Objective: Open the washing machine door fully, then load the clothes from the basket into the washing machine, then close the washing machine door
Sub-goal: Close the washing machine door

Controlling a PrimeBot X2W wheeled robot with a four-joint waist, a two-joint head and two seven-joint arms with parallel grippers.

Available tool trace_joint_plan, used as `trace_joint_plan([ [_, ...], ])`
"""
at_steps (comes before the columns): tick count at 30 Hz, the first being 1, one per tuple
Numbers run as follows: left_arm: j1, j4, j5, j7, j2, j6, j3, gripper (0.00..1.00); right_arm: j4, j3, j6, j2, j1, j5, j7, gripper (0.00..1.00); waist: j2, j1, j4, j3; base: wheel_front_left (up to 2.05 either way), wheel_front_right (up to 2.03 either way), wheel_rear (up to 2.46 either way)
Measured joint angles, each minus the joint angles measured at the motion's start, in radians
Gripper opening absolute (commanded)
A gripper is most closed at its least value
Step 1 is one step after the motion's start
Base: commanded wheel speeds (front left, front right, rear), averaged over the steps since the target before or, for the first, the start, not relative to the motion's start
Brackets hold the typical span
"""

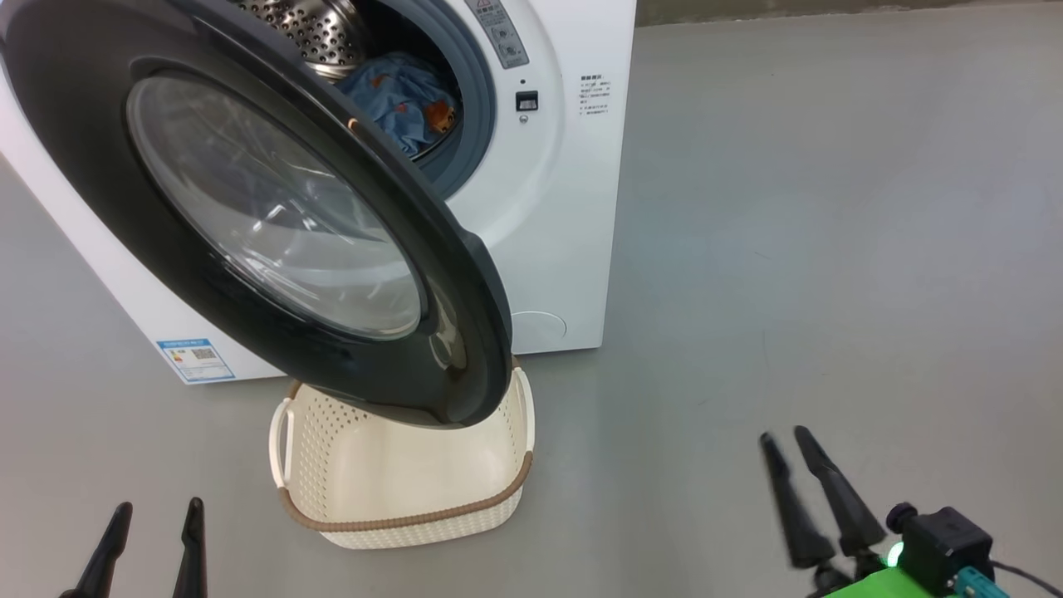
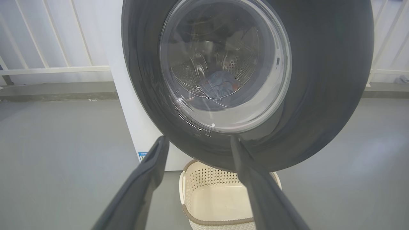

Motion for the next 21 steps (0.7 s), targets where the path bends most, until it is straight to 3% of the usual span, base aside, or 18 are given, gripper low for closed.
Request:
trace_joint_plan([
  [11,-0.002,-0.006,-0.021,0.0,0.004,0.0,-0.003,1.0,-0.296,0.025,0.0,0.0,-0.047,0.014,0.0,0.0,0.0,0.0,0.007,0.013,0.0,0.0,0.0],
  [16,-0.007,-0.009,-0.027,0.0,0.005,0.0,-0.006,1.0,-0.455,0.127,0.0,-0.002,-0.106,0.007,0.0,0.0,0.0,0.0,0.012,0.02,0.0,0.0,0.0],
  [21,-0.015,-0.009,-0.036,0.0,0.005,0.0,-0.021,1.0,-0.514,0.276,0.0,-0.008,-0.177,-0.03,-0.001,0.0,0.0,0.0,0.024,0.027,0.0,0.0,0.0],
])
